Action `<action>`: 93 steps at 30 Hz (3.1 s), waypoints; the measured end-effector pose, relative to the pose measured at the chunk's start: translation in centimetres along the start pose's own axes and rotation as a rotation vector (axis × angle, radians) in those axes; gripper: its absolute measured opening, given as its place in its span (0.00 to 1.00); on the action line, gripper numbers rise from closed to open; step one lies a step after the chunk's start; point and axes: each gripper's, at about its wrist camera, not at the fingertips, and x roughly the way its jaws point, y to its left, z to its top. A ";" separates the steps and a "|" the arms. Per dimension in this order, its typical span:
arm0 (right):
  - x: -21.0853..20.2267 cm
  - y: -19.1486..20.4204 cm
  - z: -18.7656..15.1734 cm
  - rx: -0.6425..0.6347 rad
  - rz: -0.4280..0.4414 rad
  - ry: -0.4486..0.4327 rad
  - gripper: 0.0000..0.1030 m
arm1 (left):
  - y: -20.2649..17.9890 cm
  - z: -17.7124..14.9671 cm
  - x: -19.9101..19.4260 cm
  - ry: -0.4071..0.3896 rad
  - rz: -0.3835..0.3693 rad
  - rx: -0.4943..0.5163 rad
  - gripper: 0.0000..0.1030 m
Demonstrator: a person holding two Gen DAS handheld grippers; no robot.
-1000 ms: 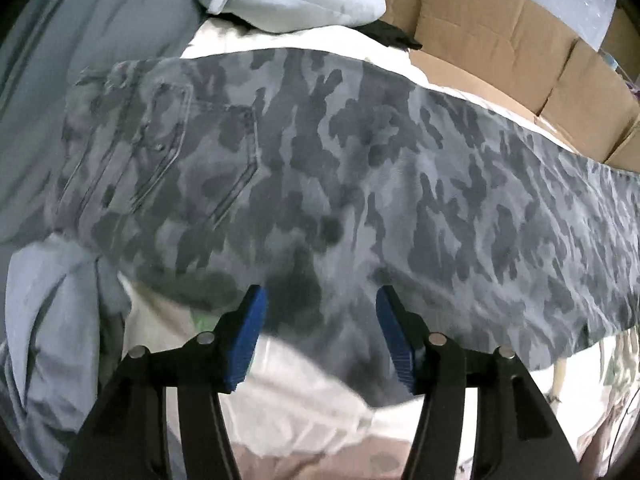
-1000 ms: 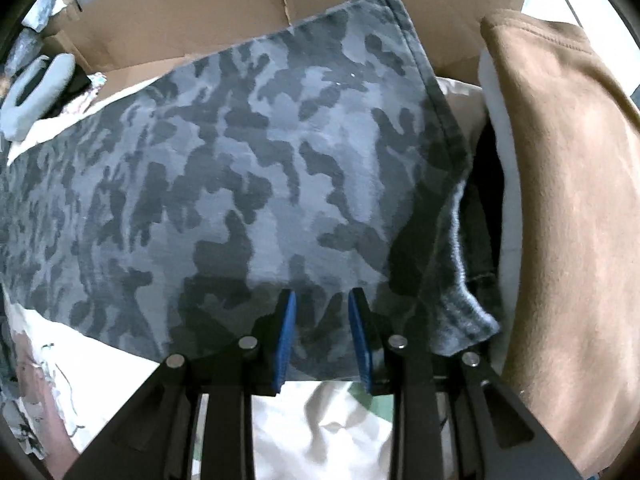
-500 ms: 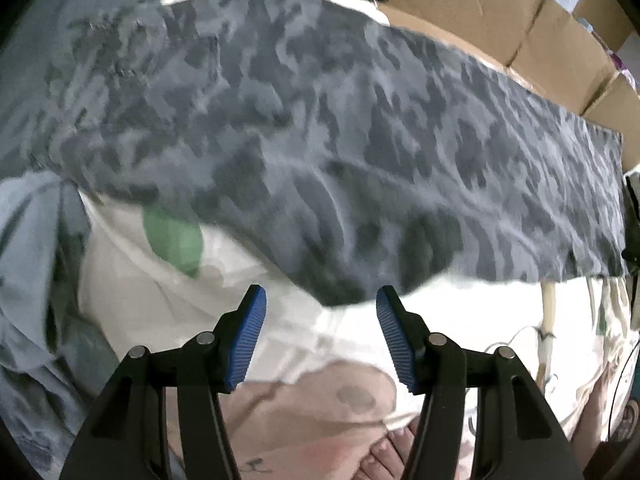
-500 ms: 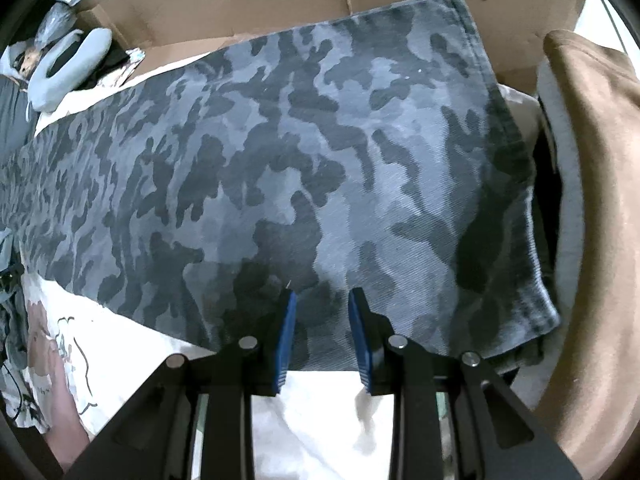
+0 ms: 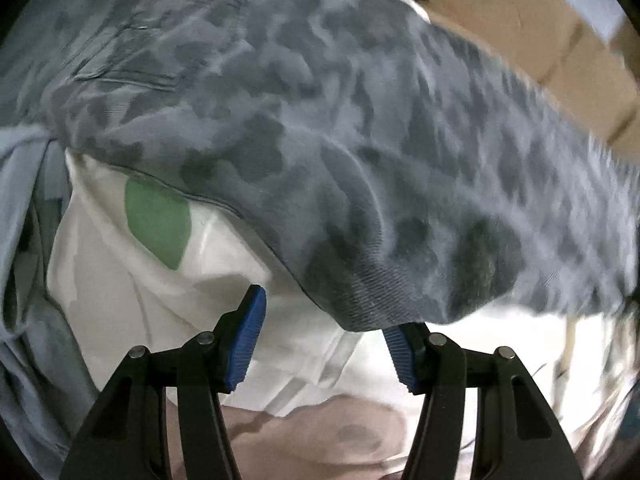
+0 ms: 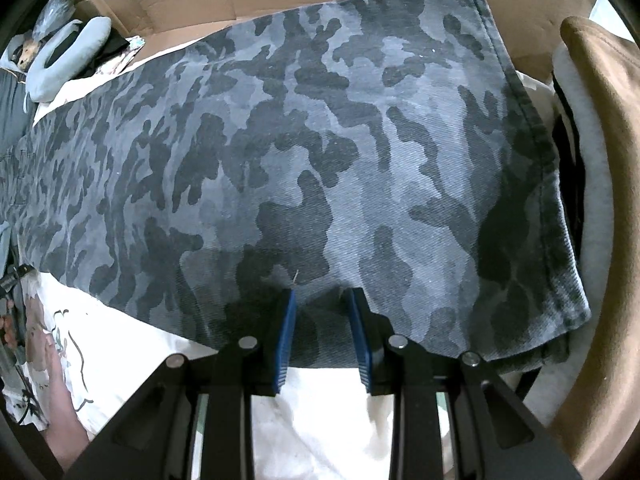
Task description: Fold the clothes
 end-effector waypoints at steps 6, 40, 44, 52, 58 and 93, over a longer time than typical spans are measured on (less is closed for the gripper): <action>0.2 -0.5 0.1 -0.009 0.001 0.001 0.25 | 1.1 1.6 -1.6 -0.068 -0.076 -0.107 0.57; 0.0 -3.8 -0.7 -0.041 0.010 0.006 0.25 | 0.8 4.1 -0.2 -0.061 -0.225 -0.379 0.57; -0.1 -4.2 -0.8 -0.042 0.008 0.006 0.25 | 1.2 3.2 1.0 -0.025 -0.236 -0.467 0.57; -0.3 -5.4 -1.1 -0.048 0.020 0.004 0.25 | 1.5 2.3 -0.5 -0.018 -0.127 -0.381 0.24; -0.4 -6.2 -1.3 -0.062 0.012 0.007 0.25 | -0.1 1.8 -2.9 0.017 0.002 -0.197 0.23; -2.7 -4.7 -3.3 0.255 0.118 -0.073 0.39 | 1.4 1.5 -0.3 0.056 0.017 0.004 0.13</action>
